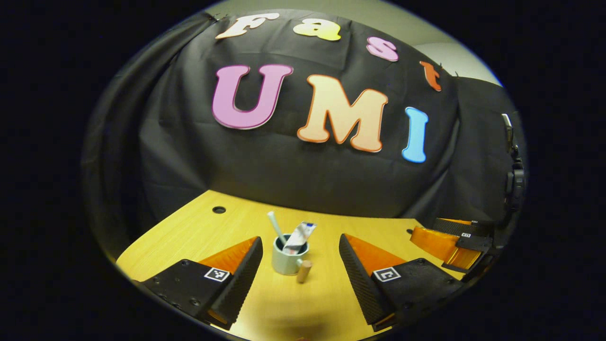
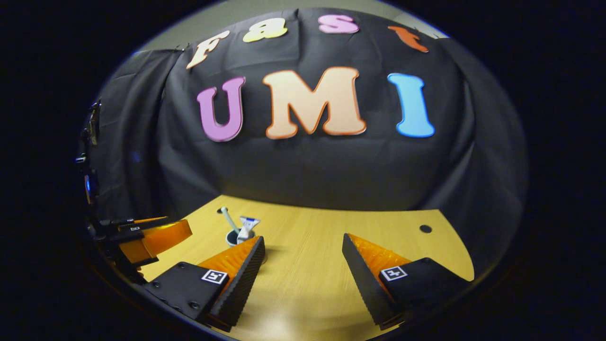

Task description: Put the toothbrush and toothpaste on the desktop into the cup, then pick up the cup and place it on the coaster on the desktop.

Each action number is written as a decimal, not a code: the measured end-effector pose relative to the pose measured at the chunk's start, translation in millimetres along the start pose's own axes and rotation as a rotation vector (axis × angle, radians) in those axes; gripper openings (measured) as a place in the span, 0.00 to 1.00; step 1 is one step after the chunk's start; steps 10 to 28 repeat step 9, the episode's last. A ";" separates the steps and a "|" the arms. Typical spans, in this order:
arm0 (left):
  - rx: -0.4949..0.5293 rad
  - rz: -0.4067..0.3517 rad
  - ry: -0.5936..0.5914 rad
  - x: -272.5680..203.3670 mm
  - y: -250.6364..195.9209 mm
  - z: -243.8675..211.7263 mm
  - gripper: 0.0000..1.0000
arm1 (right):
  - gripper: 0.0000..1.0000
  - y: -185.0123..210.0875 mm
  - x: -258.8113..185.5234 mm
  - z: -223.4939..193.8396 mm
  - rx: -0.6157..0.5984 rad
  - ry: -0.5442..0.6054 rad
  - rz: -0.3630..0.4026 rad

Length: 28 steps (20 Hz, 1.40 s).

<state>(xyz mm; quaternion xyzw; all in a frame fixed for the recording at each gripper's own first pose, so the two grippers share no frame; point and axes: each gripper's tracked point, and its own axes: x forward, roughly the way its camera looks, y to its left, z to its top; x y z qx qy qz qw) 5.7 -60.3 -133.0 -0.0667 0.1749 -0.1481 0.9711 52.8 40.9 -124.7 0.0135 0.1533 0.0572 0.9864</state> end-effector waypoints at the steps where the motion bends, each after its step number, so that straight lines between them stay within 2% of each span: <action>1: 0.009 -0.004 -0.033 -3.5 -11.4 12.1 0.93 | 1.00 -8.1 -8.4 10.8 0.009 -0.039 -0.012; 4: 0.029 -0.014 -0.119 -10.7 -36.7 39.1 0.93 | 1.00 -24.9 -28.0 29.8 0.051 -0.094 -0.024; 5: 0.030 -0.021 -0.126 -12.6 -43.6 42.0 0.91 | 1.00 -28.1 -31.1 35.8 0.059 -0.102 -0.020; 7: 0.031 -0.034 -0.139 -15.2 -52.1 48.3 0.93 | 1.00 -31.8 -34.6 42.9 0.070 -0.112 -0.017; 28: 0.039 -0.032 -0.150 -18.7 -53.1 53.7 0.93 | 1.00 -34.9 -39.9 50.5 0.062 -0.127 -0.015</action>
